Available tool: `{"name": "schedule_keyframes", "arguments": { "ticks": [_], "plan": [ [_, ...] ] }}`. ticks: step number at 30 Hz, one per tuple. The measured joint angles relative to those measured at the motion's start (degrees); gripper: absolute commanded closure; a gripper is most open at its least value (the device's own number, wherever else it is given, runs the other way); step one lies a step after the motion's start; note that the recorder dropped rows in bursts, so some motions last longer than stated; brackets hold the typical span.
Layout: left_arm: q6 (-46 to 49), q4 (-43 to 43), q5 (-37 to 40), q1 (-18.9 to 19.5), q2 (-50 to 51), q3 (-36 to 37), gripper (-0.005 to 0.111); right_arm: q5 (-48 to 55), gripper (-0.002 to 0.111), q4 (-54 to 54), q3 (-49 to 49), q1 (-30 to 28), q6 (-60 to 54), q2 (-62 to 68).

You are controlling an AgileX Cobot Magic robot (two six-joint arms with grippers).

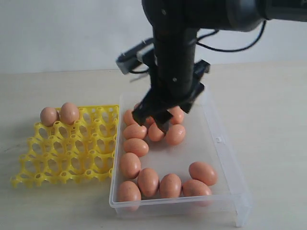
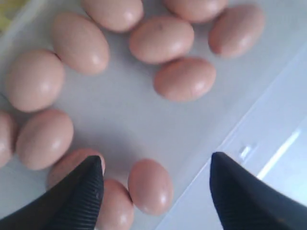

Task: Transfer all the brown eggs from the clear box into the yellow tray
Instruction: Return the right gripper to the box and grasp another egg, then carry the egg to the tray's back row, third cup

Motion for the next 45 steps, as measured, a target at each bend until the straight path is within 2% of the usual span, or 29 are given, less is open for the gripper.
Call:
{"name": "schedule_keyframes", "arguments": {
  "ticks": [2, 6, 11, 18, 26, 28, 30, 31, 32, 33, 41, 43, 45],
  "plan": [
    [0.0, 0.0, 0.0, 0.0, 0.0, 0.0, 0.107, 0.2, 0.047, 0.0, 4.7, -0.8, 2.2, -1.1],
    [0.0, 0.0, 0.0, 0.0, 0.0, 0.0, 0.107, 0.4, 0.047, -0.1, 12.3, -1.5, -1.9, -3.2],
    [0.0, 0.0, 0.0, 0.0, 0.0, 0.0, 0.107, -1.0, 0.047, 0.2, 17.6, -1.6, -4.2, -3.5],
    [0.0, 0.0, 0.0, 0.0, 0.0, 0.0, 0.107, -10.2, 0.047, 2.4, 18.7, -1.7, -4.5, -3.5],
    [0.0, 0.0, 0.0, 0.0, 0.0, 0.0, 0.107, -12.7, 0.048, 1.6, 18.8, -2.6, -4.8, 0.8],
    [0.0, 0.0, 0.0, 0.0, 0.0, 0.0, 0.107, -12.7, 0.054, -0.8, 18.8, -3.5, -4.8, 2.3],
    [0.0, 0.0, 0.0, 0.0, 0.0, 0.0, 0.107, -12.7, 0.073, -1.3, 18.8, -3.8, -4.8, 2.8],
    [0.0, 0.0, 0.0, 0.0, 0.0, 0.0, 0.107, -12.7, 0.087, -1.3, 18.8, -3.8, -4.8, 2.8],
    [0.0, 0.0, 0.0, 0.0, 0.0, 0.0, 0.107, -12.7, 0.095, -1.3, 18.8, -3.8, -4.8, 2.8],
    [0.0, 0.0, 0.0, 0.0, 0.0, 0.0, 0.107, -12.7, 0.107, -1.3, 18.8, -3.8, -4.8, 2.8],
    [0.0, 0.0, 0.0, 0.0, 0.0, 0.0, 0.107, -13.6, 0.108, -2.9, 18.5, -3.8, -4.9, 1.6],
    [0.0, 0.0, 0.0, 0.0, 0.0, 0.0, 0.107, -16.7, 0.108, -3.0, 17.9, -3.8, -4.9, -0.3],
    [0.0, 0.0, 0.0, 0.0, 0.0, 0.0, 0.107, -24.4, 0.108, -3.3, 17.1, -3.8, -4.9, -2.7]
  ]
}}
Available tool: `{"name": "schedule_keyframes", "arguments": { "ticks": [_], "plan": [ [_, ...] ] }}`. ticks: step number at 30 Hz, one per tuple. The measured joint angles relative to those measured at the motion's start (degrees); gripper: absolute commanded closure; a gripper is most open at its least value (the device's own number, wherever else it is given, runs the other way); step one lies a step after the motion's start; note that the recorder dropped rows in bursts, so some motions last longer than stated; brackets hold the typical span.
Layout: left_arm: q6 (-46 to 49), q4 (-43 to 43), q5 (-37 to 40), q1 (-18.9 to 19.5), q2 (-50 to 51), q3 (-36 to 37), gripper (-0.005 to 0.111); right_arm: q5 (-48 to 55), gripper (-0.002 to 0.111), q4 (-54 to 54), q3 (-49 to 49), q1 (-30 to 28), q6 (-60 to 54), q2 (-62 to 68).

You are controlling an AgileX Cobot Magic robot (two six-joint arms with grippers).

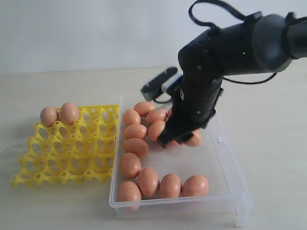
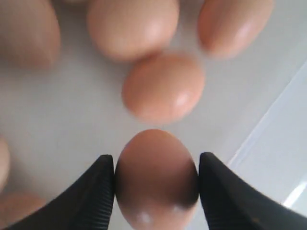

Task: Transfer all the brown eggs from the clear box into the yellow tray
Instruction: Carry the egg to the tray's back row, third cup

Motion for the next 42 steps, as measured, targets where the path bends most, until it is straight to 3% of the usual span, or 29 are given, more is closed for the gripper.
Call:
{"name": "schedule_keyframes", "arguments": {
  "ticks": [8, 14, 25, 34, 37, 42],
  "plan": [
    [0.0, 0.0, 0.0, 0.0, 0.0, 0.0, 0.107, -38.0, 0.108, 3.2, -0.6, 1.4, -0.1, -0.9],
    [0.0, 0.0, 0.0, 0.0, 0.0, 0.0, 0.107, -53.8, 0.108, 4.1, -2.9, 2.6, 2.2, 6.5],
    [0.0, 0.0, 0.0, 0.0, 0.0, 0.0, 0.107, -63.4, 0.108, -5.4, -12.2, 5.1, 20.1, 20.2],
    [0.0, 0.0, 0.0, 0.0, 0.0, 0.0, 0.107, -63.8, 0.108, -9.0, -17.7, 5.7, 23.4, 27.1],
    [0.0, 0.0, 0.0, 0.0, 0.0, 0.0, 0.107, -63.6, 0.102, -9.2, -18.6, 5.7, 23.5, 28.4],
    [0.0, 0.0, 0.0, 0.0, 0.0, 0.0, 0.107, -61.4, 0.083, -9.8, -19.3, 5.7, 22.5, 28.9]
  ]
}}
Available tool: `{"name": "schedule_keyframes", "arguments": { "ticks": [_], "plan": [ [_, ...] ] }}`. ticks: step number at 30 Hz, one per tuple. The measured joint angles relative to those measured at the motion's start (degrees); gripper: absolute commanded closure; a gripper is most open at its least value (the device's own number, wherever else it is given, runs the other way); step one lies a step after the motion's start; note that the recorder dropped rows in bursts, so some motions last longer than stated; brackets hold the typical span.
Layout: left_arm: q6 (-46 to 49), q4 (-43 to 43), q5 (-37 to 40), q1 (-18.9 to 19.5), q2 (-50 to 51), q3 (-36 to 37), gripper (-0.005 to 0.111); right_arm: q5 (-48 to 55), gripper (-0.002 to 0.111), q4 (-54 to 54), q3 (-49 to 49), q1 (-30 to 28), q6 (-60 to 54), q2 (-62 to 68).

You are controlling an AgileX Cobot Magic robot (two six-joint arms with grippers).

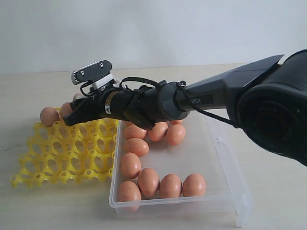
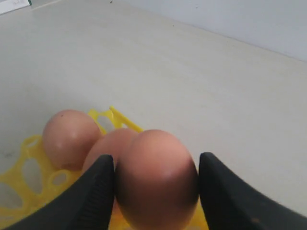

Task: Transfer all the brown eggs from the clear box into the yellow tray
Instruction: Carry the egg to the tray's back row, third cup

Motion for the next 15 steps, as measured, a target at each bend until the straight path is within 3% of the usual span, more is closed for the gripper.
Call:
{"name": "schedule_keyframes", "arguments": {
  "ticks": [6, 10, 15],
  "plan": [
    [0.0, 0.0, 0.0, 0.0, 0.0, 0.0, 0.107, 2.8, 0.045, -0.2, 0.0, 0.0, -0.1, 0.0],
    [0.0, 0.0, 0.0, 0.0, 0.0, 0.0, 0.107, 4.4, 0.043, -0.2, 0.0, 0.0, -0.1, 0.0],
    [0.0, 0.0, 0.0, 0.0, 0.0, 0.0, 0.107, 14.6, 0.046, -0.2, 0.0, 0.0, -1.2, -3.1]
  ]
}}
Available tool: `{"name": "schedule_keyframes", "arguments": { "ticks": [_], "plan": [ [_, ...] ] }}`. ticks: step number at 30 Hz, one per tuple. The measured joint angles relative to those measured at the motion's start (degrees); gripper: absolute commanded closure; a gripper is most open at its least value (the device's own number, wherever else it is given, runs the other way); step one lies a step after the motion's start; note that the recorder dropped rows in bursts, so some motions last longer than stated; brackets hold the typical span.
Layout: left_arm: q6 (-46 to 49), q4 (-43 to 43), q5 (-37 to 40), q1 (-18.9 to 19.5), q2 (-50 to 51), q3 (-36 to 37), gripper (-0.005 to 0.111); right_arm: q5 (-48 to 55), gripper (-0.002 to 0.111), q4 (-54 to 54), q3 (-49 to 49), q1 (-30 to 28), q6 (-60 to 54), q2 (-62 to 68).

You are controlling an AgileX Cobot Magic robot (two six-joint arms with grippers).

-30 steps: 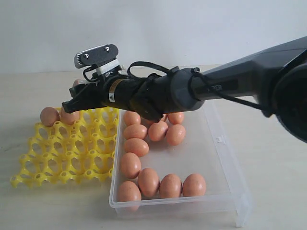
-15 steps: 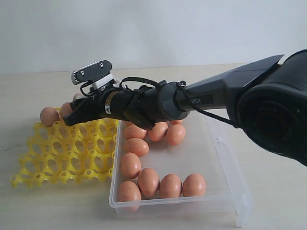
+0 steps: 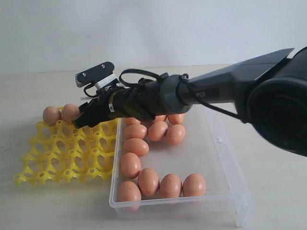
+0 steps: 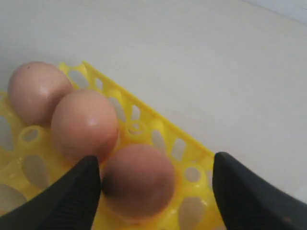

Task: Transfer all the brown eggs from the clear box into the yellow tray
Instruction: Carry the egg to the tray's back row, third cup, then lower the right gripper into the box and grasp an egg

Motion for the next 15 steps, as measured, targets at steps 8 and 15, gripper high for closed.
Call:
{"name": "schedule_keyframes", "arguments": {
  "ticks": [8, 15],
  "plan": [
    [0.0, 0.0, 0.0, 0.0, 0.0, 0.0, 0.107, 26.9, 0.047, 3.0, 0.0, 0.0, -5.6, -14.8],
    [0.0, 0.0, 0.0, 0.0, 0.0, 0.0, 0.107, 51.9, 0.047, 6.9, 0.0, -1.9, 0.2, -20.7]
  ]
}}
